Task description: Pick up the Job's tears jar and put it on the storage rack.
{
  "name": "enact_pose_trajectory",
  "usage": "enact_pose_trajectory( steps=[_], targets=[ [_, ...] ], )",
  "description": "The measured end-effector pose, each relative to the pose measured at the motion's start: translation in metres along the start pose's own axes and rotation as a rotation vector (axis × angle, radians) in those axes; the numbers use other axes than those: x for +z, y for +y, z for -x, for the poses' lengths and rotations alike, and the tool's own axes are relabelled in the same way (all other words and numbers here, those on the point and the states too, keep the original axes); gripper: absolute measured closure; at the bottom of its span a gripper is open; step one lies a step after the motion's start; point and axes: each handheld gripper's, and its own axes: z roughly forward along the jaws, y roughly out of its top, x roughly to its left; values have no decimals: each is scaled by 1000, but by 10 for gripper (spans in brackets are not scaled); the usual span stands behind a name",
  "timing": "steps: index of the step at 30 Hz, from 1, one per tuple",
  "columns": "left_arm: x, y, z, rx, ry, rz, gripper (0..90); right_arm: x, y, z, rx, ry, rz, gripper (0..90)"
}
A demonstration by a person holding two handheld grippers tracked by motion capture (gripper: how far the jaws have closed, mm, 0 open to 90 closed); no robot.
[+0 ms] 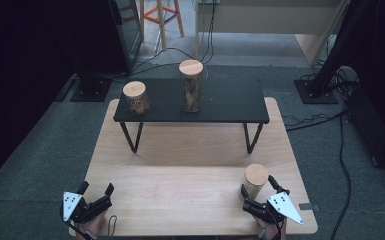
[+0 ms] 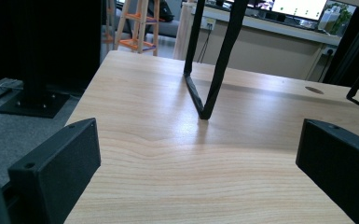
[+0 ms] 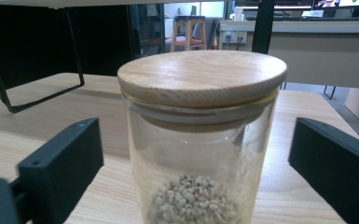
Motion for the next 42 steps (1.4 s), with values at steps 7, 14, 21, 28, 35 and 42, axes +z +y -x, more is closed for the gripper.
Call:
enact_pose_trajectory(
  steps=[7,14,21,28,35,42],
  targets=[
    [0,0,-1,-2,-3,1,0,5,1,-2,5,-7,2,95],
    [0,0,-1,0,-5,-2,0,10,3,-5,0,-31,15,152],
    [0,1,-1,-1,-5,-2,0,15,6,-5,-14,-22,17,217],
    [1,1,-1,0,-6,-4,0,15,6,-5,-14,-19,22,246],
    [1,1,-1,0,-5,-3,0,15,10,-3,-15,-13,9,249],
    [1,1,-1,-2,-5,-3,0,18,14,-6,-27,-14,-5,249]
  ],
)
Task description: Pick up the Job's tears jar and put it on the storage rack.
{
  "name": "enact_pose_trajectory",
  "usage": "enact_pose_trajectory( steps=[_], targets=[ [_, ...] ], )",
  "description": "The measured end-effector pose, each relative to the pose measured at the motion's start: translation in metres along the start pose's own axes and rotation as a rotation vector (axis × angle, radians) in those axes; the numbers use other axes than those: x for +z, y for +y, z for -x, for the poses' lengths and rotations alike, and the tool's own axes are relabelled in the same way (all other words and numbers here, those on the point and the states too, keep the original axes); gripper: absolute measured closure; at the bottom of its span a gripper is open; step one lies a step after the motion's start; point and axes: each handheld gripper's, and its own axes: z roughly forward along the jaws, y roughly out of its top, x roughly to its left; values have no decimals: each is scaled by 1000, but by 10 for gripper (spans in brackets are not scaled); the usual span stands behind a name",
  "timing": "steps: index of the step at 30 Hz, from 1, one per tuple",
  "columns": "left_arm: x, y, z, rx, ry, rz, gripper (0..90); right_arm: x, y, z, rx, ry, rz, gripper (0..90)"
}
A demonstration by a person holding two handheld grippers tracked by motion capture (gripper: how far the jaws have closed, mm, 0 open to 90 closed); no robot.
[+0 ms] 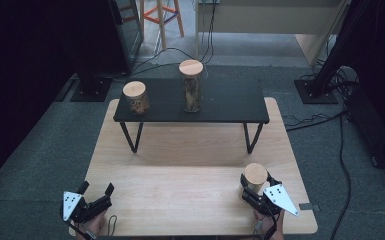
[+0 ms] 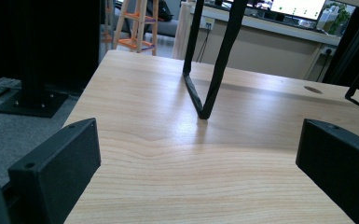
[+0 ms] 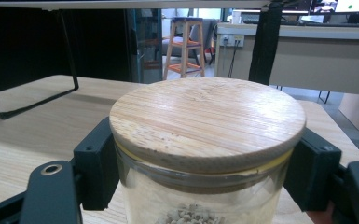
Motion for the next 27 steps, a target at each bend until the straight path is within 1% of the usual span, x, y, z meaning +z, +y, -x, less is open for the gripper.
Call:
enact_pose_trajectory(
  steps=[2,5,7,11,14,15,20,22,25,27],
  targets=[
    [0,0,-1,-2,-1,0,0,1,2,-1,-4,2,-6,250],
    [0,0,-1,-4,-2,3,0,3,6,0,8,8,-7,250],
    [0,0,-1,-6,-2,4,0,4,8,-2,3,6,-5,250],
    [0,-1,-1,-7,-3,5,0,7,16,-3,9,3,0,250],
    [-1,-1,-2,-8,-4,6,0,9,22,-5,-2,2,2,250],
    [-1,-1,-2,-7,-5,5,0,10,24,-5,1,4,2,250],
    [-1,-1,-3,-12,-8,7,0,15,39,-9,-16,4,-3,250],
    [-1,-1,-3,-12,-10,7,0,16,44,-10,-14,8,-1,250],
    [0,0,-3,-4,-15,2,0,19,52,-11,-9,17,5,250],
    [0,0,-3,0,-15,0,0,22,58,-14,-18,15,12,250]
  ],
)
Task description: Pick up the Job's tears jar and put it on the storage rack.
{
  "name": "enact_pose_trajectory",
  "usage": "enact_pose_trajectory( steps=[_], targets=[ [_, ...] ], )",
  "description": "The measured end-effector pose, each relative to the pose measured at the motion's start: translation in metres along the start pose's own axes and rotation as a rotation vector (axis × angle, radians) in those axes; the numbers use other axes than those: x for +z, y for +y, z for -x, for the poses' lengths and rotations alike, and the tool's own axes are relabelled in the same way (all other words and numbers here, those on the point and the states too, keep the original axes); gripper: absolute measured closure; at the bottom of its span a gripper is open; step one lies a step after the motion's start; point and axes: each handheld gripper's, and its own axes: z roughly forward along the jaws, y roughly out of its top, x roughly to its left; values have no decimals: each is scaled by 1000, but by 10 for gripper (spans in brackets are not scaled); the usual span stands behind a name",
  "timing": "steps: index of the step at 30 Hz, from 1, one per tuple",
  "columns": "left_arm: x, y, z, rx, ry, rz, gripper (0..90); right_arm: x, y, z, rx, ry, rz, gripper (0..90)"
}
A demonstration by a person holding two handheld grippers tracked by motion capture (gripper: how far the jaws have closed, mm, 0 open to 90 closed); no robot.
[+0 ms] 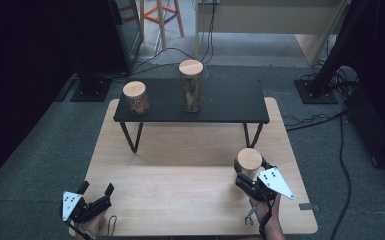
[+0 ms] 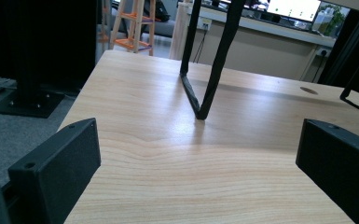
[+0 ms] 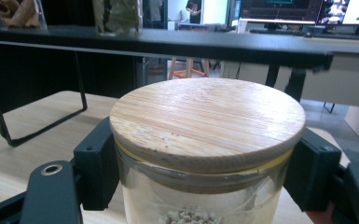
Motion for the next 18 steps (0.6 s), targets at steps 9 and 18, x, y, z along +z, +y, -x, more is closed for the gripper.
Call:
enact_pose_trajectory(
  steps=[9,18],
  targets=[
    [0,-1,0,-8,2,5,0,12,27,-5,-8,2,12,250],
    [0,0,-1,-7,-3,2,0,24,53,-6,-15,15,18,250]
  ],
)
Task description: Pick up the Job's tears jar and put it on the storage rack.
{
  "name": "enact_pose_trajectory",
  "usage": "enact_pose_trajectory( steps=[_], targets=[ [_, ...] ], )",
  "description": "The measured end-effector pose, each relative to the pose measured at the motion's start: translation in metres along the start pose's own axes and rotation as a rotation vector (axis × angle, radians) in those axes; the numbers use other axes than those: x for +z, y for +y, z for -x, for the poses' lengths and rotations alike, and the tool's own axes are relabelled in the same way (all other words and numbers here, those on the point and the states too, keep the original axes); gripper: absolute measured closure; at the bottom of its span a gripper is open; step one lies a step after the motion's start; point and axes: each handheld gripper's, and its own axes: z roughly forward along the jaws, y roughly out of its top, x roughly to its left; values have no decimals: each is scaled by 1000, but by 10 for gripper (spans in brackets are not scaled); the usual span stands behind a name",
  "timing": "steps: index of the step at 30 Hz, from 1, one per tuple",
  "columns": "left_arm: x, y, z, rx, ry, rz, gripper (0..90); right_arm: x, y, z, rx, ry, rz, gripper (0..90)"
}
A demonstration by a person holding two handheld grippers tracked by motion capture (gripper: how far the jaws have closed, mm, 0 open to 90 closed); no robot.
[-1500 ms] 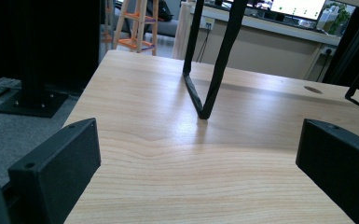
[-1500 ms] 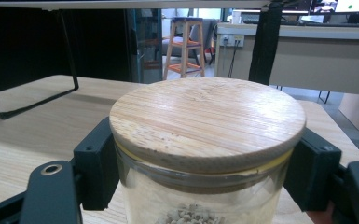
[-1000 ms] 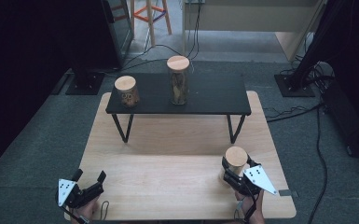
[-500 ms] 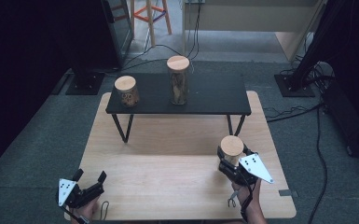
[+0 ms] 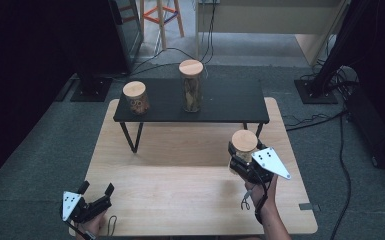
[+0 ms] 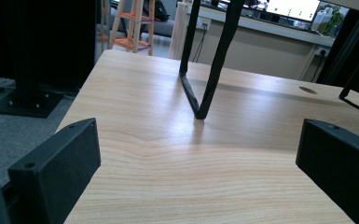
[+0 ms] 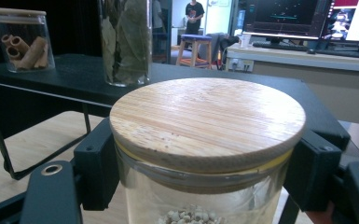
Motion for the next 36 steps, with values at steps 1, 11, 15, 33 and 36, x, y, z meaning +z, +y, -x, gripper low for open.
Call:
enact_pose_trajectory(
  steps=[1,11,15,33,36],
  targets=[
    [0,0,0,-1,0,0,0,1,3,0,2,1,0,250],
    [2,2,1,18,-6,-15,0,12,23,0,8,21,2,250],
    [1,1,1,6,-4,-9,0,17,30,-2,1,20,8,250],
    [2,2,1,8,-4,-16,0,30,58,-5,-12,24,14,250],
    [2,3,1,9,-4,-18,0,31,64,-4,-15,24,17,250]
  ],
)
